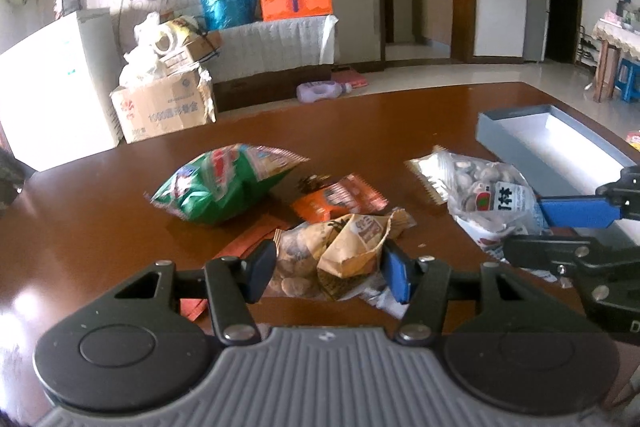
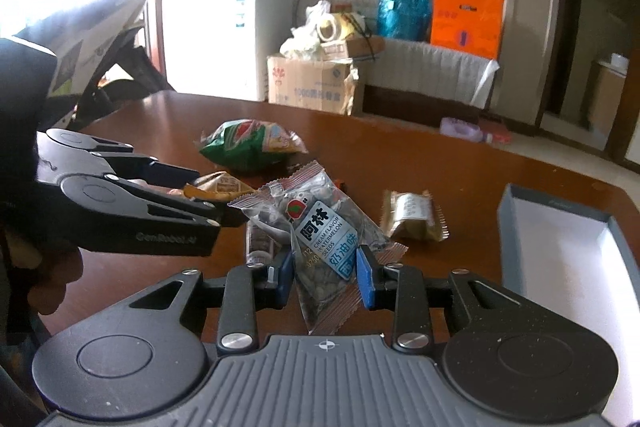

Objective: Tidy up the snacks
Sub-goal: 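Carry both packets into the grey box and open both grippers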

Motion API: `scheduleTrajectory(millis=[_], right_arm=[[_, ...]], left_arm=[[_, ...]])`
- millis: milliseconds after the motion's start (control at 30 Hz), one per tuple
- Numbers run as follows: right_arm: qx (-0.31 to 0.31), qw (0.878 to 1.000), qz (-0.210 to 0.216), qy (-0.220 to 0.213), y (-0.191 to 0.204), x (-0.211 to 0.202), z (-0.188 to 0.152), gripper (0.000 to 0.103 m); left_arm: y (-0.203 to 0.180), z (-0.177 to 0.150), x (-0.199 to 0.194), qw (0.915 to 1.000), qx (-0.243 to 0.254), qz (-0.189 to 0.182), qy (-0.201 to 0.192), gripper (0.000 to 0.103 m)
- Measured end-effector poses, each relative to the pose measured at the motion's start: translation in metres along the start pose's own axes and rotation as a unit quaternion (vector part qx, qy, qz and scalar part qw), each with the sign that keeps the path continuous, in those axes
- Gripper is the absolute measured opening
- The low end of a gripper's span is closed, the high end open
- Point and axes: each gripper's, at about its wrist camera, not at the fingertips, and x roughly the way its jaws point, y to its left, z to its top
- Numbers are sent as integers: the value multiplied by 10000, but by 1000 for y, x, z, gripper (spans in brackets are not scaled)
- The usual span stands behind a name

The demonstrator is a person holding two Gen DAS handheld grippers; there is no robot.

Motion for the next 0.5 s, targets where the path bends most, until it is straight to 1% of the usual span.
scheduleTrajectory(millis=[267, 500], right_arm=[[281, 9991, -311, -46, -25, -23, -4, 34], [601, 9962, -613, -109, -53, -39, -9, 34]], left_arm=[[-43, 15, -4, 9995, 120, -233, -158, 56], [-88, 27, -5, 9977, 160, -599, -285, 56]])
